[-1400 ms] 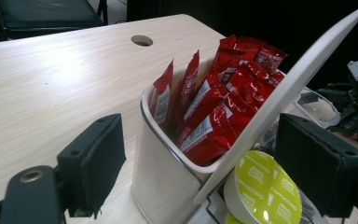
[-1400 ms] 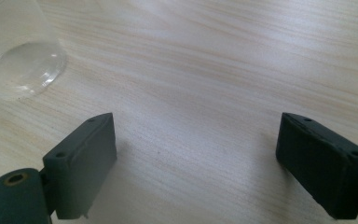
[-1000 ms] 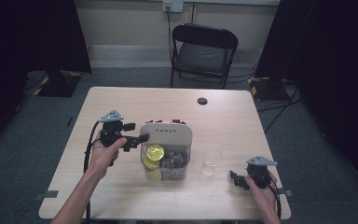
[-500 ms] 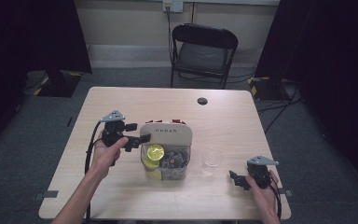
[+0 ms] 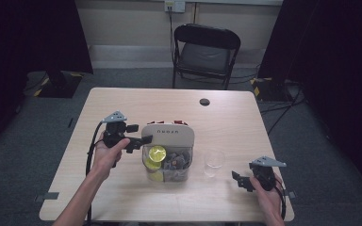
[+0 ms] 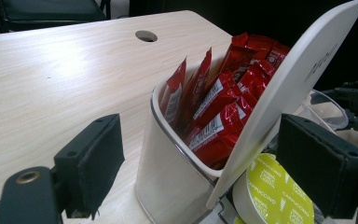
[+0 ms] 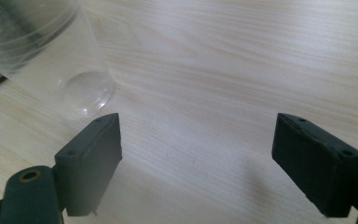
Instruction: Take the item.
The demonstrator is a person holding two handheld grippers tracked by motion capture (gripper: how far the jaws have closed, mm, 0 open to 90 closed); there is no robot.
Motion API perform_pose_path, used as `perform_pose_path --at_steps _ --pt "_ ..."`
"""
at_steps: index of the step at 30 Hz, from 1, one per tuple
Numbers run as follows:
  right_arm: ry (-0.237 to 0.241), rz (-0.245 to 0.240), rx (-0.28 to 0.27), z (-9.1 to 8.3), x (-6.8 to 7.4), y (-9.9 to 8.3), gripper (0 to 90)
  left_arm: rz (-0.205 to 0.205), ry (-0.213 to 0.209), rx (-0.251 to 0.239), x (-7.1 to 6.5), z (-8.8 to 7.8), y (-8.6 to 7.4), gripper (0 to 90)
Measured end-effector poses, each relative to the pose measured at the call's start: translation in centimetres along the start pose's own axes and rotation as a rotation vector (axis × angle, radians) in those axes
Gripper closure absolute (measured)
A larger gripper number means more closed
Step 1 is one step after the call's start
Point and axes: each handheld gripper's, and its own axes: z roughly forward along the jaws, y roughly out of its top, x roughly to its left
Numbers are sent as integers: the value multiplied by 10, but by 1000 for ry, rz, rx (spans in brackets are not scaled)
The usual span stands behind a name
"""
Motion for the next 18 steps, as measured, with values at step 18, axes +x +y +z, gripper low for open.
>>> perform_pose_path --at_steps 18 --pt "35 -80 -72 -25 13 20 197 4 5 0 -2 1 0 151"
